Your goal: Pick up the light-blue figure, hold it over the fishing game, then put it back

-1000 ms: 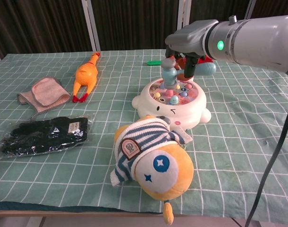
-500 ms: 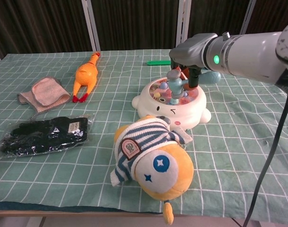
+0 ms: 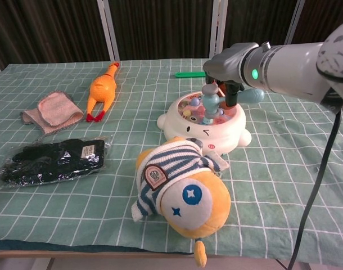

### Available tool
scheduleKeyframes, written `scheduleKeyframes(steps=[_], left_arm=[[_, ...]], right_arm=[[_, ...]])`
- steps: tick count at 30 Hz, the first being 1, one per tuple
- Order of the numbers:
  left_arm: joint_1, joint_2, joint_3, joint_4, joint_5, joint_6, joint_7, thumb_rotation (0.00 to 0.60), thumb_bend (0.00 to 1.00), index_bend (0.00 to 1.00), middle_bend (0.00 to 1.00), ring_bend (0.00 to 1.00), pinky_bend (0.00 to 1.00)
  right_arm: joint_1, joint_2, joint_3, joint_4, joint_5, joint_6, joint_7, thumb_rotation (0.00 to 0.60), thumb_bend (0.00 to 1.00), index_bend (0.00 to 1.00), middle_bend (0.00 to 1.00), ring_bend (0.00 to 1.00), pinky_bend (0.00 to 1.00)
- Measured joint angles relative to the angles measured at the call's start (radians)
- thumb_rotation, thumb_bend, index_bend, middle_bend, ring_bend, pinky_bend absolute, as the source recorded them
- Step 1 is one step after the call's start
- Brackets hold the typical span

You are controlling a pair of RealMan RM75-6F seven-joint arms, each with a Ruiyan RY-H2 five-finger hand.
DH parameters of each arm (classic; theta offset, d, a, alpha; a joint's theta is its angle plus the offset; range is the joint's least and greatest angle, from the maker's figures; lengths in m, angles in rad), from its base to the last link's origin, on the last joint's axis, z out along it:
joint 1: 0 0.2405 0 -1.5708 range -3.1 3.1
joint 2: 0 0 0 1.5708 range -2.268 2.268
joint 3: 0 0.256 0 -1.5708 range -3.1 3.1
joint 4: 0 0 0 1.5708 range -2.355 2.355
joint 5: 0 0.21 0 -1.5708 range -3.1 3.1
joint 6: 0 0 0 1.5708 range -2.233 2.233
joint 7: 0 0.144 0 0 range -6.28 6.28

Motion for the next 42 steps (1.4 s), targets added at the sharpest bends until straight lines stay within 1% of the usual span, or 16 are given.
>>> scheduleKeyframes(steps=[7,12,17,27,31,37,40,42], left_arm=[[-0.002,0.000,0.000,0.000,-0.001,-0.006,0.000,0.600,0.39,0.00,0.00,0.00,0.00],[-0.003,0.002,-0.003,0.001,-0.008,-0.008,-0.007,0.600,0.39,0.00,0.00,0.00,0.00],[-0.004,0.003,-0.005,0.004,-0.011,-0.010,-0.013,0.600,0.39,0.00,0.00,0.00,0.00],[-0.006,0.007,-0.006,0.008,-0.012,-0.012,-0.029,0.600,0.39,0.00,0.00,0.00,0.00],[-0.005,0.009,-0.007,0.010,-0.014,-0.010,-0.036,0.600,0.39,0.00,0.00,0.00,0.00],[-0.004,0.010,-0.006,0.010,-0.012,-0.008,-0.038,0.600,0.39,0.00,0.00,0.00,0.00],[-0.003,0.010,-0.006,0.009,-0.010,-0.005,-0.038,0.600,0.39,0.00,0.00,0.00,0.00],[-0.003,0.011,-0.006,0.010,-0.011,-0.005,-0.041,0.600,0.39,0.00,0.00,0.00,0.00]], right_arm=[[-0.008,0.019,0.025,-0.005,-0.027,0.004,0.049,0.600,0.62,1.00,0.66,0.70,0.71],[-0.008,0.008,0.037,0.032,-0.044,-0.004,0.074,0.600,0.62,1.00,0.65,0.70,0.71],[0.002,-0.019,0.039,0.072,-0.029,-0.019,0.065,0.600,0.62,1.00,0.66,0.70,0.71],[0.030,-0.083,0.035,0.148,0.037,-0.024,0.001,0.600,0.62,1.00,0.66,0.70,0.71],[0.036,-0.092,0.040,0.155,0.058,-0.015,-0.018,0.600,0.62,1.00,0.66,0.70,0.71],[0.035,-0.091,0.045,0.155,0.060,-0.012,-0.023,0.600,0.62,1.00,0.65,0.70,0.71],[0.033,-0.088,0.052,0.152,0.049,-0.011,-0.009,0.600,0.62,1.00,0.65,0.70,0.71],[0.029,-0.081,0.069,0.149,0.026,-0.005,0.019,0.600,0.62,1.00,0.66,0.70,0.71]])
